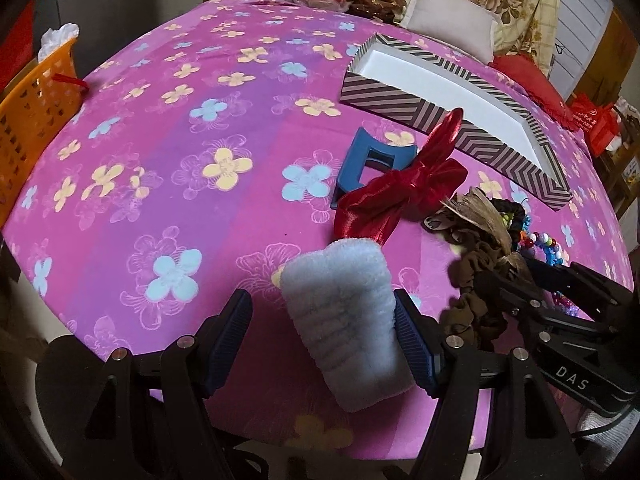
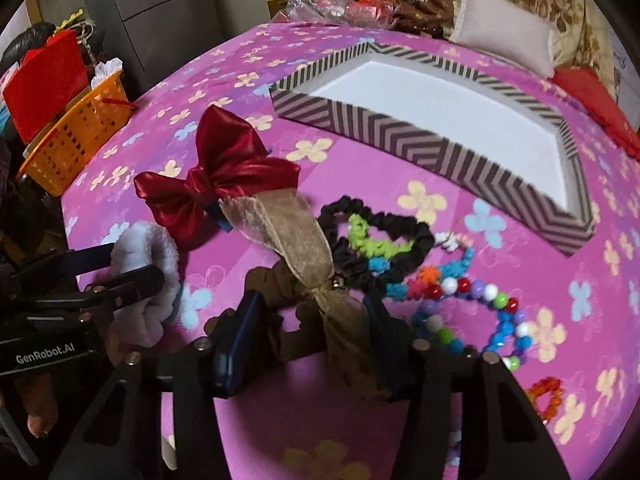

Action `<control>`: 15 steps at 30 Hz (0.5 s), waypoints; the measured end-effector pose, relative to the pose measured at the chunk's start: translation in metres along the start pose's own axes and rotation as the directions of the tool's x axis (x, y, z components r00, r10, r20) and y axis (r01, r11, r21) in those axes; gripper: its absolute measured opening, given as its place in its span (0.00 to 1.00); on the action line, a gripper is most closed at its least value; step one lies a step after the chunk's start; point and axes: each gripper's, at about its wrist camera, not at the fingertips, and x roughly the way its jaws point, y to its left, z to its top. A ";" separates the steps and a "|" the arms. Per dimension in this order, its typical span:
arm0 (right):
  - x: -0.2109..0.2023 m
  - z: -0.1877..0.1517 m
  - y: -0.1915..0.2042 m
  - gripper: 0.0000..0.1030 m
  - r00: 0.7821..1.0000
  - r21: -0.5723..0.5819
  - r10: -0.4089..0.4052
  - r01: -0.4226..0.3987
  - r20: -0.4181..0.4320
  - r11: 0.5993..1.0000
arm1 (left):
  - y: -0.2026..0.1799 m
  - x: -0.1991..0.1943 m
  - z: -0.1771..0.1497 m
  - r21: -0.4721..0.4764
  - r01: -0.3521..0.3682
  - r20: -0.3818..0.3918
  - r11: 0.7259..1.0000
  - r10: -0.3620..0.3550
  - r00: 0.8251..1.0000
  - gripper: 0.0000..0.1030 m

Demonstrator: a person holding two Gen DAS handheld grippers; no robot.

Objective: Organize jewelry
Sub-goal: 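Grasp the white fuzzy scrunchie with the left tool while the right tool grasps the brown ribbon bow, then carry the scrunchie with the left tool while the right tool carries the ribbon bow over the tray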

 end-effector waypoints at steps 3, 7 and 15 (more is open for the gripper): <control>-0.002 -0.002 -0.001 0.27 0.999 -0.011 0.039 -0.039 0.017 0.999 | -0.001 0.004 -0.002 0.012 0.022 -0.011 1.000 -0.022 1.000 0.46; -0.002 -0.005 -0.002 0.18 0.998 -0.016 0.058 -0.058 0.019 0.998 | -0.004 0.002 -0.003 0.028 0.043 -0.005 0.999 -0.043 0.999 0.34; -0.041 0.006 -0.005 0.17 0.988 -0.005 0.124 -0.124 0.094 0.992 | 0.006 -0.027 0.008 0.000 0.085 0.042 0.996 -0.085 0.996 0.27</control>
